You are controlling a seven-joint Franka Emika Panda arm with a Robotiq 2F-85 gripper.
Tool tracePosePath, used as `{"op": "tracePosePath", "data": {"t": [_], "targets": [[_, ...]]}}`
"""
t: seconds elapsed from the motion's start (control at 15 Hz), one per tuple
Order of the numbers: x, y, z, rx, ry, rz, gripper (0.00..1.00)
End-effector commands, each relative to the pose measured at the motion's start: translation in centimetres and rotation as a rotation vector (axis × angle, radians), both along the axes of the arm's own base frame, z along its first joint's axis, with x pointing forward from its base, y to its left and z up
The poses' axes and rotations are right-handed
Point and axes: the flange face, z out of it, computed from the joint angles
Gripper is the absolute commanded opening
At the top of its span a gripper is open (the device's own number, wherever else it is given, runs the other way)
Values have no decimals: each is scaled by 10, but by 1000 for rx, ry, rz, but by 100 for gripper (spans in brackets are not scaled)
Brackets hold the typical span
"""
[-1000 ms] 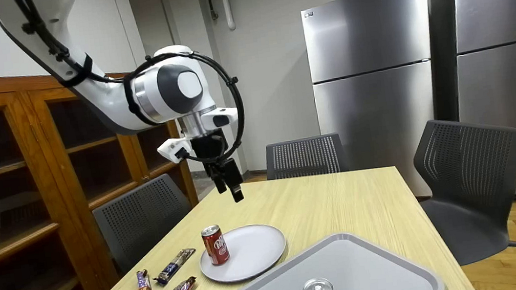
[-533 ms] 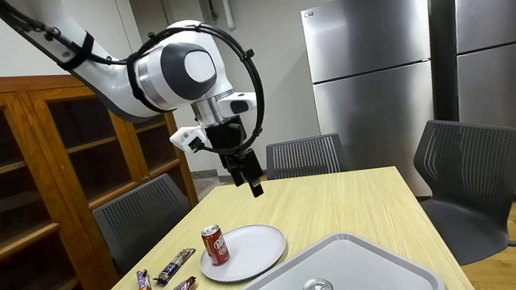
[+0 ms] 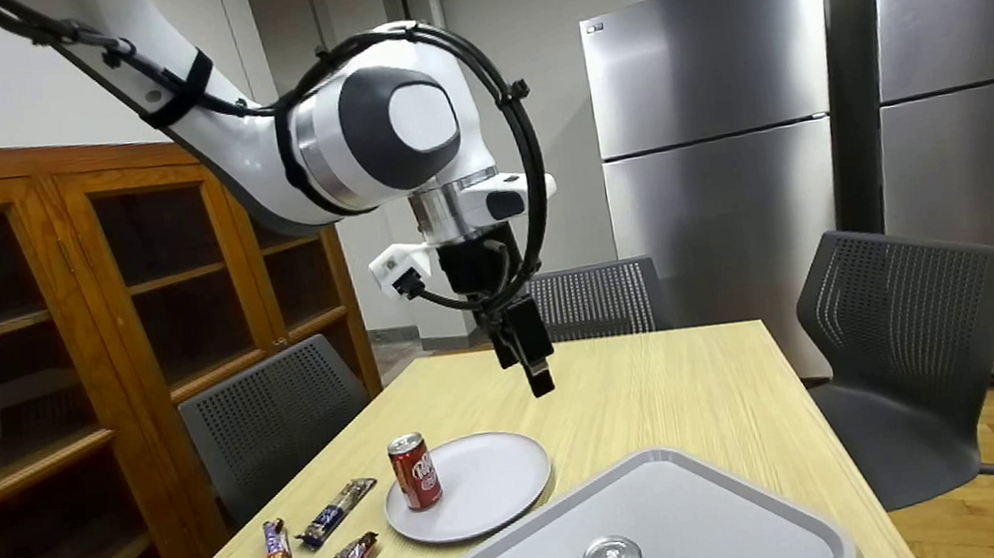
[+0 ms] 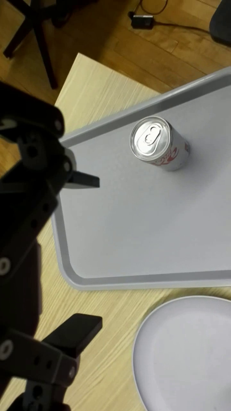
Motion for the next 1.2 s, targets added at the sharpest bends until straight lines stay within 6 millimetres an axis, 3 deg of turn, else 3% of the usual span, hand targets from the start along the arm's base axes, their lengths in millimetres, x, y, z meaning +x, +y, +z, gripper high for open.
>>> {"op": "tracePosePath", "data": {"t": [0.0, 0.47, 1.13], "targets": [[-15, -16, -2, -13, 27, -81, 100], [-37, -41, -15, -19, 63, -196, 100], [-55, -54, -52, 9, 119, -231, 100]]}}
